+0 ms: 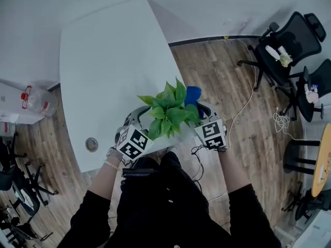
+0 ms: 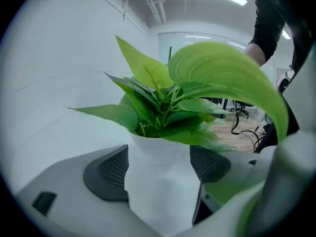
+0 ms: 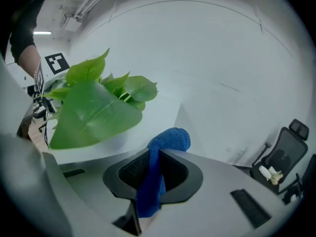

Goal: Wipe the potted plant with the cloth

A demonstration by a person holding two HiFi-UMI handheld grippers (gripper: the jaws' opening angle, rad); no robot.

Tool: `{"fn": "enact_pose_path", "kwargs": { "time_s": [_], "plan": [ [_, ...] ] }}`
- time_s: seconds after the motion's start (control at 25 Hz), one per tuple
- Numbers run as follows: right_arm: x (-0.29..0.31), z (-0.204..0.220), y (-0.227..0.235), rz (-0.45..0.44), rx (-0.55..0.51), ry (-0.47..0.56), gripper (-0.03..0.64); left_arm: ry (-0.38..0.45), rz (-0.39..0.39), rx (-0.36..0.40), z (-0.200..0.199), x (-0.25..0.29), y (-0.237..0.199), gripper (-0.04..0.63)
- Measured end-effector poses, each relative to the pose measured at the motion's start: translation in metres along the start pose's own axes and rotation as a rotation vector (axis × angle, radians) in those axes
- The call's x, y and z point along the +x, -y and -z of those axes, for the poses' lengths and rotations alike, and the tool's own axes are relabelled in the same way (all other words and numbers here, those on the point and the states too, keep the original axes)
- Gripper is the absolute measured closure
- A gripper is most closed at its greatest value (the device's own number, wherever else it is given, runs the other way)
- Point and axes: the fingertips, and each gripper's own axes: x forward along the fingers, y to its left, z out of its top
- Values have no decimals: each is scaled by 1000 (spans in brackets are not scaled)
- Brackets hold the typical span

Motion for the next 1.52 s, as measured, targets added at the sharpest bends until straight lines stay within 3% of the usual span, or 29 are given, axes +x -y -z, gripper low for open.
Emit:
{"fn": "enact_pose_path", "kwargs": {
  "time_s": [0.16, 0.4, 0.48, 0.64, 0.76, 1.04, 1.52],
  "plan": [
    [-24, 12, 17, 94, 95, 3, 531, 17, -39, -10, 9, -22, -15, 206],
    [-69, 7, 21, 204, 180, 39, 531, 153, -198, -89, -24, -79, -48, 226],
    [-84, 0, 21, 236, 199, 61, 531, 191, -261, -76, -39, -95, -55, 380],
    [-109, -24, 19, 288, 204, 107, 531, 254, -327, -26, -77, -120, -58, 502],
    [-133, -43, 14, 327, 203, 164, 531, 296, -359, -14, -100, -138, -53, 549],
    [-171, -97, 10, 376, 183, 301, 531, 320, -372, 71, -143, -155, -37, 575],
    [-216, -168, 2, 402, 125, 455, 531, 435, -334, 33, -196, -183, -24, 581]
  ]
}}
